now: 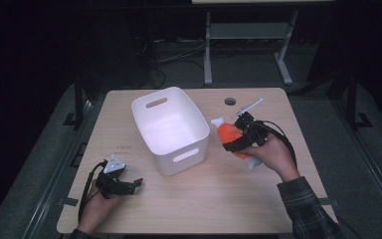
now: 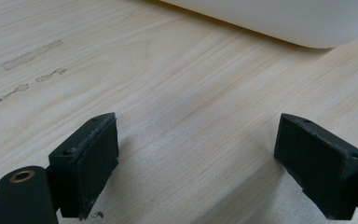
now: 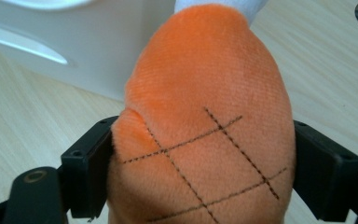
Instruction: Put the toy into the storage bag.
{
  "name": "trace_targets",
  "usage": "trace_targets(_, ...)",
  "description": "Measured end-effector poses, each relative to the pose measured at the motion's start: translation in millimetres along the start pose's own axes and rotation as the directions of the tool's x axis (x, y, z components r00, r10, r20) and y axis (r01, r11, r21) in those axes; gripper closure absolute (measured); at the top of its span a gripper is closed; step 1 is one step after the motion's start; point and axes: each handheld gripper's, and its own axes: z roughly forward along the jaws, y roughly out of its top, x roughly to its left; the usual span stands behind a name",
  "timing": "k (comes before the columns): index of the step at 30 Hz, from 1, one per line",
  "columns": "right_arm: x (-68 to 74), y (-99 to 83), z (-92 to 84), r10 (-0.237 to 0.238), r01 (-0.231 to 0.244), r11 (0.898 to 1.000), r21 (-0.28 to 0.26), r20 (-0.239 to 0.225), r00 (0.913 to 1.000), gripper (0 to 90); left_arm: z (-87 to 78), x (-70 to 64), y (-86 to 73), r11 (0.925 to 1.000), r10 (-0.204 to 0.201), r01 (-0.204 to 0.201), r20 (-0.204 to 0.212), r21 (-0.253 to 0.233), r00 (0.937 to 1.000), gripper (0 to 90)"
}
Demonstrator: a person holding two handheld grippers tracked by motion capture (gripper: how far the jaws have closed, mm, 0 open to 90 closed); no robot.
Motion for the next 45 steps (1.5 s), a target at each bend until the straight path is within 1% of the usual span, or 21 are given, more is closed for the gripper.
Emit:
trace_targets(6,-2.2,10.0,-2.6,0.007,-0.007,1.000,-0.010,0.001,1.0000,17.2,0.0,0.0,0.0,1.0000,0.001,-0.001,0.000,0.001,1.0000,13.0)
trace_targets(17,-2.6,29.8,-5.5,-0.006,0.007,1.000,-0.013,0.013,0.9999,17.2,0.1,-0.2,0.0,1.0000,-0.002,0.002,0.000,-0.002,1.0000,13.0)
trace_targets(20,-1.5,37.8,-6.4,-0.014,0.014,1.000,-0.015,0.014,0.9998,17.2,0.2,-0.1,0.0,1.0000,-0.002,0.002,0.000,-0.002,1.0000,13.0)
trace_targets(23,-1.0,41.3,-7.3,-0.015,0.016,1.000,-0.016,0.017,0.9997,17.2,0.2,-0.2,0.0,1.0000,-0.003,0.003,-0.001,-0.003,1.0000,13.0)
trace_targets(24,-0.9,45.3,-8.3,-0.024,0.024,1.000,-0.017,0.021,0.9995,17.2,0.2,-0.2,0.0,1.0000,-0.003,0.003,-0.001,-0.003,1.0000,13.0)
trace_targets(29,-0.2,53.6,-11.1,-0.025,0.026,0.999,-0.027,0.023,0.9994,17.2,0.2,-0.2,0.0,1.0000,-0.003,0.003,0.000,-0.003,1.0000,13.0)
trace_targets(30,0.7,58.3,-12.4,-0.024,0.025,0.999,-0.029,0.022,0.9995,17.2,0.1,-0.1,0.1,1.0000,-0.003,0.003,0.000,-0.002,1.0000,13.0)
trace_targets(33,1.7,61.5,-12.6,-0.026,0.027,0.999,-0.032,0.025,0.9994,17.2,0.1,-0.1,0.0,1.0000,-0.003,0.003,0.000,-0.002,1.0000,13.0)
trace_targets(34,2.9,66.3,-12.4,-0.031,0.031,0.999,-0.034,0.023,0.9993,17.3,0.1,-0.1,0.0,1.0000,-0.003,0.003,0.000,-0.002,1.0000,13.0)
trace_targets(43,6.5,81.9,-10.9,-0.029,0.030,0.999,-0.037,0.019,0.9994,17.3,0.1,-0.1,0.0,1.0000,-0.003,0.003,0.000,-0.002,1.0000,13.0)
trace_targets(44,7.5,85.8,-10.1,-0.036,0.036,0.999,-0.037,0.015,0.9992,17.3,0.1,-0.2,0.0,1.0000,-0.003,0.003,0.000,-0.002,1.0000,13.0)
trace_targets(45,7.5,85.8,-10.1,-0.036,0.036,0.999,-0.037,0.015,0.9992,17.3,0.1,-0.2,0.0,1.0000,-0.003,0.003,0.000,-0.002,1.0000,13.0)
